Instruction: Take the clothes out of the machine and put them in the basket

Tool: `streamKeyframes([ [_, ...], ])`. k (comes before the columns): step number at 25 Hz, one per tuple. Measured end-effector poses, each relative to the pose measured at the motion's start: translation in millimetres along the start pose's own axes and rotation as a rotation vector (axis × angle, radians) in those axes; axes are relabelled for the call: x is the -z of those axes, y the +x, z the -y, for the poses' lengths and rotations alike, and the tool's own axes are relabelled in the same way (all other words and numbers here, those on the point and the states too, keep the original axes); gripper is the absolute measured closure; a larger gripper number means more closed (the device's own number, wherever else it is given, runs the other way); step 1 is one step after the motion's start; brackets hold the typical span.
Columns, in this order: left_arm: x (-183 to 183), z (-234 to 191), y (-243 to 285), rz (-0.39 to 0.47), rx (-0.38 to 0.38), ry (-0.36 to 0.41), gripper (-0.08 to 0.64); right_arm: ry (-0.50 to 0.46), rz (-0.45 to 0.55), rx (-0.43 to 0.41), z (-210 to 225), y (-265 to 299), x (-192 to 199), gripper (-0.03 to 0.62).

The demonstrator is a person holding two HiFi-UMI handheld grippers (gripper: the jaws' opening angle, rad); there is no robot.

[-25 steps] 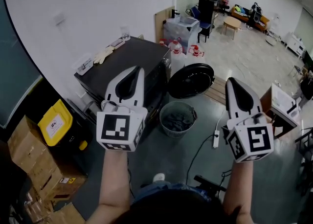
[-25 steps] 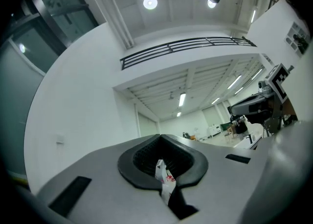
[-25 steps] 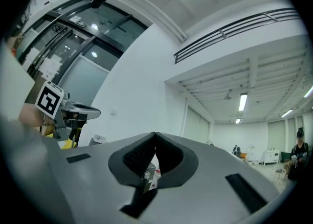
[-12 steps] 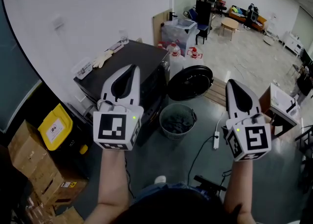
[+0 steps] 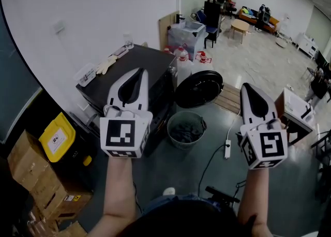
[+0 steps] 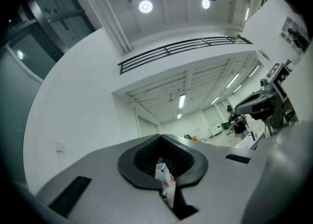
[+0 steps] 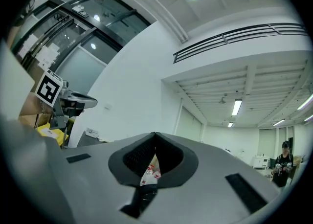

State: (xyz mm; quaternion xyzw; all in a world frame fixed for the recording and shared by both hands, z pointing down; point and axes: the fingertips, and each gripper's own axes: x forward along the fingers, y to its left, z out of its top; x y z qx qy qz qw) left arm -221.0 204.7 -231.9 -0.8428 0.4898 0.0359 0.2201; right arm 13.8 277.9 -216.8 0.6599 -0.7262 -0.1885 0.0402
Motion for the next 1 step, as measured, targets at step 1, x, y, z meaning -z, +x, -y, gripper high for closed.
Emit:
streamKeyframes([
  [1,0.1,-0.4,0.4,0.0,-0.002,0.0,0.557,0.0,0.0,0.003,0.8,-0.1,0.0,0.591],
])
